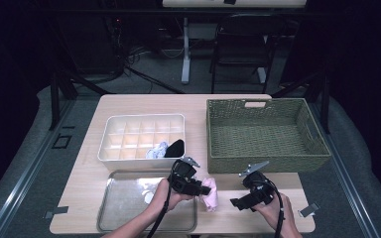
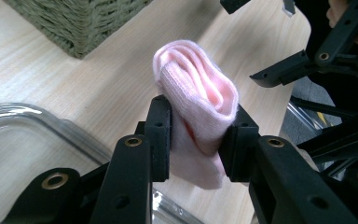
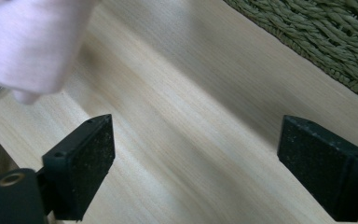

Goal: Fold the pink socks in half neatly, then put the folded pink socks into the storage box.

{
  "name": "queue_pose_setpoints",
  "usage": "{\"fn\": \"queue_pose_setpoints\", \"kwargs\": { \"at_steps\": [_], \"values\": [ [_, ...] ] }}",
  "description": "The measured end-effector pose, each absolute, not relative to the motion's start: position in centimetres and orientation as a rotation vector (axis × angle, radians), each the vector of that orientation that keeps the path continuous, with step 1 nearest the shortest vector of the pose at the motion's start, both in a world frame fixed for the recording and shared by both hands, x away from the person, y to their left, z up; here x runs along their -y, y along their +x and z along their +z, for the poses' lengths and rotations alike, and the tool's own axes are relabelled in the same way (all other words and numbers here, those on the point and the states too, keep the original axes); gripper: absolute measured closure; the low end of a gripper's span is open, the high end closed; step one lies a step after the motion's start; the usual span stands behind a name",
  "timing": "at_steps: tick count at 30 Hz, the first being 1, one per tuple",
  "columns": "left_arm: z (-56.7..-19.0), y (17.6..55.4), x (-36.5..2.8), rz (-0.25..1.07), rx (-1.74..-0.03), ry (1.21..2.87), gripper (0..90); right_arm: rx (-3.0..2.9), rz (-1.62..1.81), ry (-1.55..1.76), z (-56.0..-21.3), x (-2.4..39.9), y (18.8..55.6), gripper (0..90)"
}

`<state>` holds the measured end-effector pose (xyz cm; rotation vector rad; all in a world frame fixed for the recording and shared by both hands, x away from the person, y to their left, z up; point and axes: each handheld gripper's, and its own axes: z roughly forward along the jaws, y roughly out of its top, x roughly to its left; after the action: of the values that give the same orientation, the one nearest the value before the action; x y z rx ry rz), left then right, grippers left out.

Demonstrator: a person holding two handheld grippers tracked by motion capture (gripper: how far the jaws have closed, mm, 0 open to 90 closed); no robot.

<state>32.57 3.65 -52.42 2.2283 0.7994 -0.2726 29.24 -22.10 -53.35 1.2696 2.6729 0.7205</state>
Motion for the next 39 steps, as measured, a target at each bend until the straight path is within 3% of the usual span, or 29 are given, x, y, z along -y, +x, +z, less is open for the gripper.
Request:
{"fn": "queue_pose_setpoints", "kwargs": {
  "at_steps": [22, 39],
  "values": [
    [-50.7, 32.2, -7.1, -0.189, -0.821, 2.191, 68.3, -2.672, 0.688, 1.259, -53.3, 22.8, 29.6, 4.9],
    [-48.6, 31.6, -11.8, -0.037, -0.89, 2.135, 68.2, -2.665, 0.676, 1.27, -53.2, 22.8, 29.5, 4.9]
  ]
}}
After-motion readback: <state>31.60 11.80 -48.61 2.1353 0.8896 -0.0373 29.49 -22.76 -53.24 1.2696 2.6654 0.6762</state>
